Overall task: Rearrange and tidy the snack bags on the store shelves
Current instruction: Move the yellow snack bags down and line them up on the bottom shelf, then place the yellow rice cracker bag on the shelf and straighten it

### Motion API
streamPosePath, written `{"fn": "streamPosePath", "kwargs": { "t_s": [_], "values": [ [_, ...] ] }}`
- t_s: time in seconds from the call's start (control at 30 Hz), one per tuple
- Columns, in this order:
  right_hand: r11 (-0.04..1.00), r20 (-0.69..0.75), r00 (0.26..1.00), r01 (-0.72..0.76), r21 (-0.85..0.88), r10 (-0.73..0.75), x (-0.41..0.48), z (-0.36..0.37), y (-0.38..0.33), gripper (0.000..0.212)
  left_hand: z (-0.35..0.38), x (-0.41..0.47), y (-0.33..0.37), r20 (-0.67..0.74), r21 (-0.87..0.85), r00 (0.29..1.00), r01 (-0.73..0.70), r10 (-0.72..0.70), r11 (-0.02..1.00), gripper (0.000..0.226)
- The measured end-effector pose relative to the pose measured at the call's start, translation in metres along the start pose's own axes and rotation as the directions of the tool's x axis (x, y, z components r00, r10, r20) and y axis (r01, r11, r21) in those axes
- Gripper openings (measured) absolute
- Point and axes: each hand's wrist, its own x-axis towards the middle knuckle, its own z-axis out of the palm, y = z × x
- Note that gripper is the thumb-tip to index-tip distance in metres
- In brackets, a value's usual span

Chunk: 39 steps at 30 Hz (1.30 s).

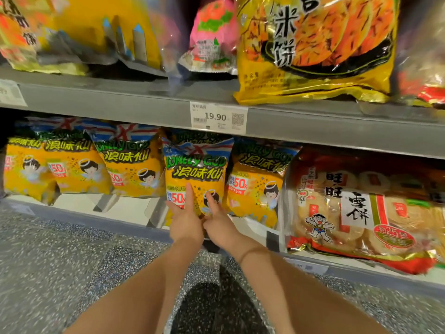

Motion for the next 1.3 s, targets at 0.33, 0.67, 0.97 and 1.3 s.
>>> {"fn": "streamPosePath", "kwargs": {
  "t_s": [0.33,0.67,0.97,1.3],
  "values": [
    [0.996,-0.035,0.998,-0.045,0.072,0.048,0.014,0.001,-0.004,0.078,-0.009,0.009,-0.002,0.070,0.003,0.997,-0.016,0.016,1.000,0.081],
    [0.998,-0.100,0.995,0.015,0.058,-0.009,-0.057,-0.027,-0.051,0.072,-0.079,-0.042,0.022,-0.064,-0.044,0.991,-0.123,0.121,0.991,0.054],
    [0.990,-0.326,0.935,0.134,-0.050,-0.143,-0.179,-0.063,-0.116,0.060,-0.178,-0.119,0.060,-0.315,-0.055,0.884,-0.381,0.346,0.923,0.046],
    [0.942,-0.405,0.852,0.274,-0.193,-0.331,-0.277,-0.086,-0.190,0.055,-0.264,-0.196,0.088,-0.438,-0.023,0.788,-0.490,0.432,0.871,0.041]
  ]
}}
